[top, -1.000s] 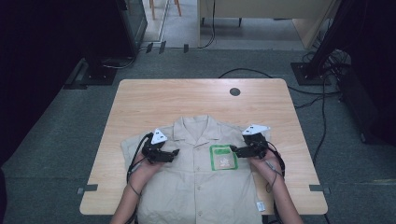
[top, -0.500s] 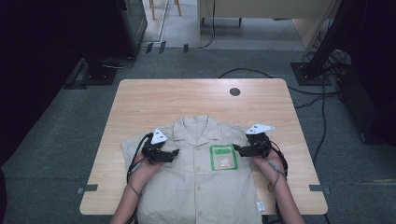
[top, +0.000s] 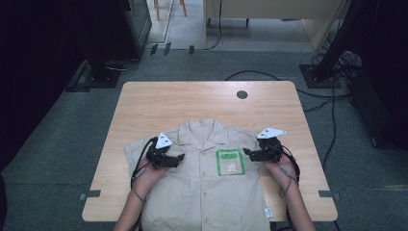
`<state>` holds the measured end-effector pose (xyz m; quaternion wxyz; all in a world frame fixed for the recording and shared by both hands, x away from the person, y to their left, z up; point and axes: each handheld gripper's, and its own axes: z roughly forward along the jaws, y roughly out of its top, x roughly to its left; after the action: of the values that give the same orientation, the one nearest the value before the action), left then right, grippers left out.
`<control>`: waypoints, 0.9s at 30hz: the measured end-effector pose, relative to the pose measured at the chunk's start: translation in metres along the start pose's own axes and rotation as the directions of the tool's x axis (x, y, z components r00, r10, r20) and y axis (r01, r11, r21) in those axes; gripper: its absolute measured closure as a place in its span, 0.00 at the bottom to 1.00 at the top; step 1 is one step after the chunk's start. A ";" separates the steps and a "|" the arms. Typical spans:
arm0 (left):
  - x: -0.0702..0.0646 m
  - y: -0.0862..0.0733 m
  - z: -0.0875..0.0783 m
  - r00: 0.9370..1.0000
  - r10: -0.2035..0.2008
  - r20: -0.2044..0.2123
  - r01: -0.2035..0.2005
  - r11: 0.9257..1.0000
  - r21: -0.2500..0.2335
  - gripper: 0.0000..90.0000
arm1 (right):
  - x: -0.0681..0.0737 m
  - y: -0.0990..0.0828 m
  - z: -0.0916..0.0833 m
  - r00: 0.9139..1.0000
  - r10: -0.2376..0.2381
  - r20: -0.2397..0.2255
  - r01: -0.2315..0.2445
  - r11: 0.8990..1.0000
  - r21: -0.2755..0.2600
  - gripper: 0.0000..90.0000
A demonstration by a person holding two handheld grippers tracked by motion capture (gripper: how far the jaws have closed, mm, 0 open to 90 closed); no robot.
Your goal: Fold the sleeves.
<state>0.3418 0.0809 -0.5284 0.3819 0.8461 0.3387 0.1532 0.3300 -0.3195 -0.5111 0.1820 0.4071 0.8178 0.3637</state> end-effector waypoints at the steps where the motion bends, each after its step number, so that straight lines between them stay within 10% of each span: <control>1: 0.000 0.000 0.000 1.000 0.000 0.000 0.000 1.000 0.000 0.23 | -0.001 0.000 0.000 1.000 0.001 0.000 -0.001 1.000 -0.002 0.26; 27: 0.000 0.000 0.000 1.000 0.000 0.000 0.000 1.000 -0.001 0.23 | -0.021 -0.011 -0.012 0.999 0.029 0.030 -0.027 0.998 -0.048 0.26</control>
<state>0.3418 0.0809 -0.5285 0.3822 0.8459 0.3389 0.1533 0.3297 -0.3461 -0.5118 0.1989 0.4197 0.8003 0.3792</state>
